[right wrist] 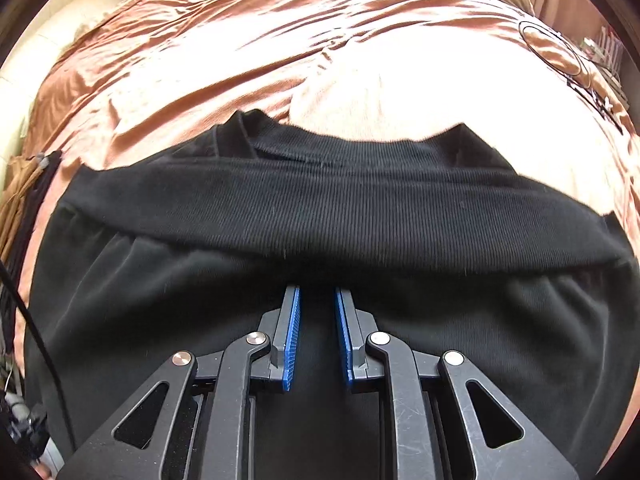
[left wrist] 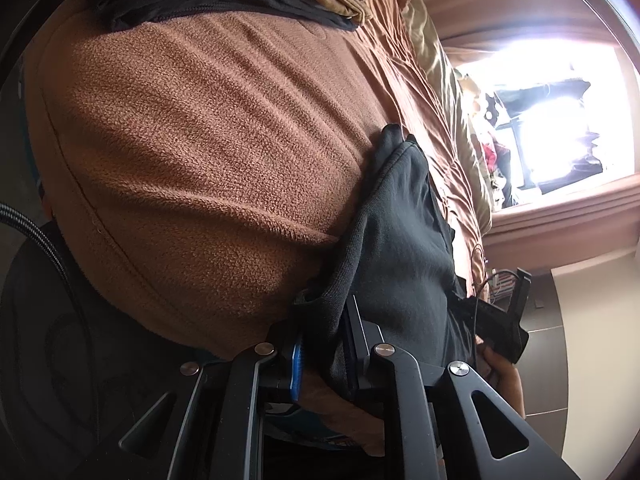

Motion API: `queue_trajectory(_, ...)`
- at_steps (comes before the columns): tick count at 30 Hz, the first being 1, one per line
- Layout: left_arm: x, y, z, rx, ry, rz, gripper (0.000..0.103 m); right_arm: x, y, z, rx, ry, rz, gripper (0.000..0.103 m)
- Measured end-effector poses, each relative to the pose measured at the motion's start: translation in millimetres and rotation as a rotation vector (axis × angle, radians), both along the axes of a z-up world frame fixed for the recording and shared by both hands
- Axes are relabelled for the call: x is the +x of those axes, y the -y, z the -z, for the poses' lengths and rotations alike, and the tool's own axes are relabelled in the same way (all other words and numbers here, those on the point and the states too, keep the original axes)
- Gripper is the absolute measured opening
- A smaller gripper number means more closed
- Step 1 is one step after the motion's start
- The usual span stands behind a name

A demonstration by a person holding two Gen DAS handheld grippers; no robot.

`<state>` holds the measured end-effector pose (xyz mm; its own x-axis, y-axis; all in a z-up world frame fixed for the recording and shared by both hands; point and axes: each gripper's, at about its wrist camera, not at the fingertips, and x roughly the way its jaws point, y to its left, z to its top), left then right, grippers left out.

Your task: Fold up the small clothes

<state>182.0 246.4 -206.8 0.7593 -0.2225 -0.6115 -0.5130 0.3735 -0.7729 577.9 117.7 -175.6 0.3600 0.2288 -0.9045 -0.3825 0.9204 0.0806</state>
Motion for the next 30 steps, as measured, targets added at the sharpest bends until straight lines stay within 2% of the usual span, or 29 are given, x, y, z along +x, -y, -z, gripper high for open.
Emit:
queue_trajectory(3, -0.2, 1.1, -1.2, -0.012, 0.01, -0.001, 0.023, 10.4, -7.3, 1.7, -0.012, -0.022, 0.008, 0.015)
queue_trajectory(7, 2.7, 3.3, -0.7, 0.009, 0.024, 0.014, 0.023, 10.1, -11.6, -4.9, -0.039, -0.041, 0.004, 0.015)
queue_trajectory(10, 3.1, 3.4, -2.1, 0.009, 0.038, 0.02, 0.016, -1.4, -6.9, -16.3, 0.001, -0.026, -0.021, 0.015)
queue_trajectory(14, -1.8, 3.3, -8.2, -0.012, 0.096, 0.022, 0.014, -23.5, 8.4, -19.3, 0.03, -0.027, -0.048, 0.015)
queue_trajectory(22, 2.2, 14.1, -57.3, 0.015, 0.264, 0.084, 0.012, -76.9, 32.6, -10.4, 0.087, -0.054, -0.1, 0.015)
queue_trajectory(30, 22.1, 33.4, -103.7, 0.033, 0.368, 0.175, 0.011, -131.3, 60.5, -10.2, 0.186, -0.06, -0.082, 0.015)
